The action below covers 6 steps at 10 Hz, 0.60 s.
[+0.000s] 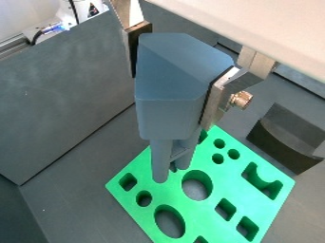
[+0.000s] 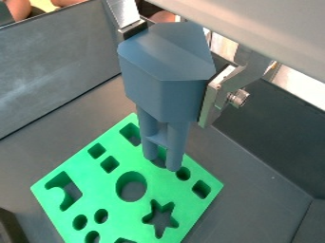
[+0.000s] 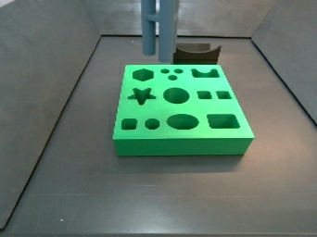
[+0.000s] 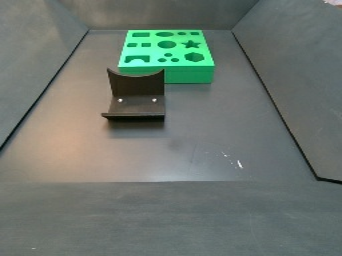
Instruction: Insert the 3 prong object.
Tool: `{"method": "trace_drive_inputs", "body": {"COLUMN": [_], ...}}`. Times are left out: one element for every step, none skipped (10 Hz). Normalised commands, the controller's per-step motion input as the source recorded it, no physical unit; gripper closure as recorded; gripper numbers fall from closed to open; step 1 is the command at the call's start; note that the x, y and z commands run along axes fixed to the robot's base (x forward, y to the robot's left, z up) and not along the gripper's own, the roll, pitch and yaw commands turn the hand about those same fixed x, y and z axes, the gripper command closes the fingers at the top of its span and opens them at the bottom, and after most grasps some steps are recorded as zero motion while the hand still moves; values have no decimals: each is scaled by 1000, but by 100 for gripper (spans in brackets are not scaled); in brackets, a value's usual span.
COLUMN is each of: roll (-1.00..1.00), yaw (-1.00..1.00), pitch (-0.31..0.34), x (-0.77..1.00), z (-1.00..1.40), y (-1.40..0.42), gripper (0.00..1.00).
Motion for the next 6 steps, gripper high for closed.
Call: {"method": "trace_drive_inputs", "body": {"roll": [209,214,193,166,164,67], "yaw": [-109,-77,-71,-117,-109,-123], "pitch": [31,20,7,0,0,6], "x": [520,411,306,157,43,71], "z": [-797,-806,-857,-829,-700,-477], "y": [657,726,766,783,800,746], "gripper": [100,100,100,100,100,100]}}
